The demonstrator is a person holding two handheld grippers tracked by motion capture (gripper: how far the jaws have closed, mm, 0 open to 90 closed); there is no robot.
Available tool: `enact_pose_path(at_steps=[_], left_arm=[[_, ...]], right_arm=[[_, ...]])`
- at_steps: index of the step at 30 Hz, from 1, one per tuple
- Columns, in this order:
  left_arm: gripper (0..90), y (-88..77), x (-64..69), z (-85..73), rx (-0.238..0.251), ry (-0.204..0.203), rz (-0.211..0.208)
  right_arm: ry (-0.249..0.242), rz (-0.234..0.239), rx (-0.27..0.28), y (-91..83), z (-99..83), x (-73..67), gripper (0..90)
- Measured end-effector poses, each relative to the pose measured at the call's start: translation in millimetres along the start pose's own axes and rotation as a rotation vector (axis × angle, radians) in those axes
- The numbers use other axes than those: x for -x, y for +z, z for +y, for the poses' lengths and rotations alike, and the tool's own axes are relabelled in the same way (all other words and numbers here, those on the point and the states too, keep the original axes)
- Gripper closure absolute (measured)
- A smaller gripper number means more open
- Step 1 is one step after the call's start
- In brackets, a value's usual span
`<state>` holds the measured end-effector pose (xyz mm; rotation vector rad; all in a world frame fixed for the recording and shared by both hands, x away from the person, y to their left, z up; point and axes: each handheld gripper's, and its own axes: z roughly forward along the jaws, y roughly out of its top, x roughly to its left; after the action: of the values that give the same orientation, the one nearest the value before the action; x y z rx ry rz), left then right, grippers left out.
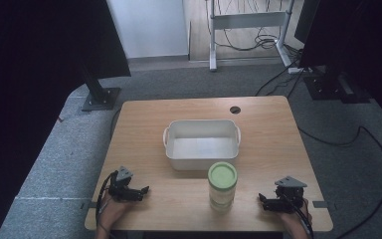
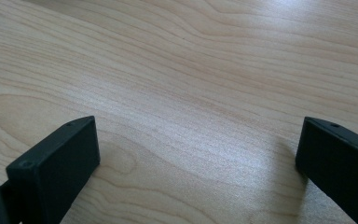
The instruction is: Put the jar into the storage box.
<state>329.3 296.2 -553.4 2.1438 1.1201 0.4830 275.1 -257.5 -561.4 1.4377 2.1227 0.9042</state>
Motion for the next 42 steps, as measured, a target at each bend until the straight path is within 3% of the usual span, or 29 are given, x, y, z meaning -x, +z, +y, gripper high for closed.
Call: enact_pose_path(at_steps=[30,36,42], left_arm=[[0.8,-0.7,0.5,-0.8,0.005,-0.03,0.025],[0.8,-0.7,0.5,-0.7,0.004,-0.03,0.026],[0.8,-1.1,0.7,-1.1,0.004,-0.029,0.027]], right_arm=[[-0.003,0.008,0.005,-4.3,-3.9,-2.3,1.4],[0.037,0.044,0.051,-9.7,-6.9,-1.8,2.1],[0.004,0.053,0.052,-14.9,-2.7,-9.4,2.1]])
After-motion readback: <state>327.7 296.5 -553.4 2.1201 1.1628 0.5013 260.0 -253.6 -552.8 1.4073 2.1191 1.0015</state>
